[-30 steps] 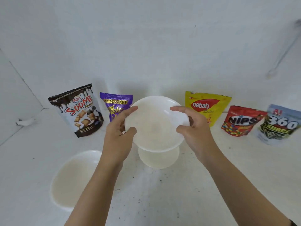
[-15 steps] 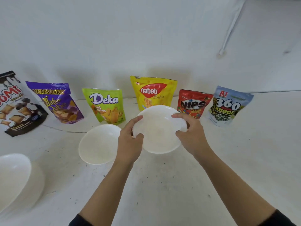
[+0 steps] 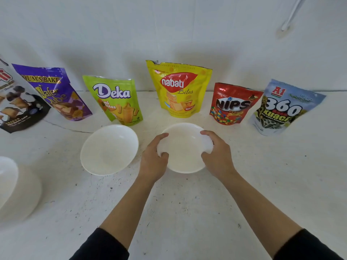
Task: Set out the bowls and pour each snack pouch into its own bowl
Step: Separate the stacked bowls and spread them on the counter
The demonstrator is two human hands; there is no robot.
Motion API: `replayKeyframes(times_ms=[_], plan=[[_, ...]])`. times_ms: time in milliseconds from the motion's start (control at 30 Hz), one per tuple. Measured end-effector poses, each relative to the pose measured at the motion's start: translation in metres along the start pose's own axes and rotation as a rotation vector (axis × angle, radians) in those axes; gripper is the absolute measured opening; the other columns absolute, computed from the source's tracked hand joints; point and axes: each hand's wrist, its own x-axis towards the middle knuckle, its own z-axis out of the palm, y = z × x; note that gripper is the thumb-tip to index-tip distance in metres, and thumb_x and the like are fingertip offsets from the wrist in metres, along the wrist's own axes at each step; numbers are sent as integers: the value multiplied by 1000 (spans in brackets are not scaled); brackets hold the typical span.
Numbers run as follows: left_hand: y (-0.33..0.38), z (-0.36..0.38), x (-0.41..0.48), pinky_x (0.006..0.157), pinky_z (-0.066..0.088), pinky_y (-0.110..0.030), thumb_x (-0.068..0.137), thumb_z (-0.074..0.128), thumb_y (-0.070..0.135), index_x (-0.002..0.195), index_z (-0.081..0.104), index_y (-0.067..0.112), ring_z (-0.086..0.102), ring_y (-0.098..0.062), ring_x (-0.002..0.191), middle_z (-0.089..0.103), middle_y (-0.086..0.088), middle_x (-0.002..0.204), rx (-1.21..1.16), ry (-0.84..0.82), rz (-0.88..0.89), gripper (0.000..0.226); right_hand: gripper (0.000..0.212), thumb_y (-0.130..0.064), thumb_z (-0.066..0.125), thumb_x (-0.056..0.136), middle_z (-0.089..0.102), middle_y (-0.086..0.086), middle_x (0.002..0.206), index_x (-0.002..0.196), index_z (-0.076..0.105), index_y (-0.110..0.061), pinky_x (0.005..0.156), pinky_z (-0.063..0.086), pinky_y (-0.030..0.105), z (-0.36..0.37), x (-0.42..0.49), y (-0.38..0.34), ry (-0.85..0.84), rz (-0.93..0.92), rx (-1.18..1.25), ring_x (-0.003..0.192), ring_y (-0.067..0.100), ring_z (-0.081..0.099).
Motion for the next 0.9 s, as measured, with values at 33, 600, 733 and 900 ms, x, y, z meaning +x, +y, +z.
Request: replayKeyframes(times_ms=[33, 600, 733, 900], plan=[[2, 0, 2, 105, 51, -50, 86, 53, -6, 138, 57, 29, 50, -23, 128, 54, 5, 143, 6, -1, 2, 63, 72, 17, 58, 77, 55, 0, 140, 137, 55, -21, 105, 46, 37, 0, 2, 0, -2, -1, -6, 118, 11, 41], [54, -101, -23, 77, 49, -9, 99, 63, 24, 115, 68, 31, 63, -7, 109, 64, 11, 121, 131, 111, 275, 18, 21, -12, 67, 92, 67, -4, 113, 112, 69, -18, 94, 51, 40, 15, -15, -89, 108, -543, -92, 110, 18, 59], [53, -166, -45, 88, 55, -32, 98, 63, 25, 111, 68, 29, 61, -11, 103, 62, 7, 115, 311, 239, 323, 14, 21, -23, 62, 96, 67, 0, 112, 115, 69, -18, 92, 46, 30, 42, -27, -139, -22, -744, -215, 110, 20, 58], [25, -250, -81, 86, 49, -27, 100, 60, 33, 116, 65, 31, 56, -11, 107, 58, 8, 119, 533, 374, 275, 17, 24, -27, 63, 96, 66, 0, 114, 118, 69, -21, 91, 49, 38, 103, -53, -191, -137, -885, -281, 113, 23, 56]])
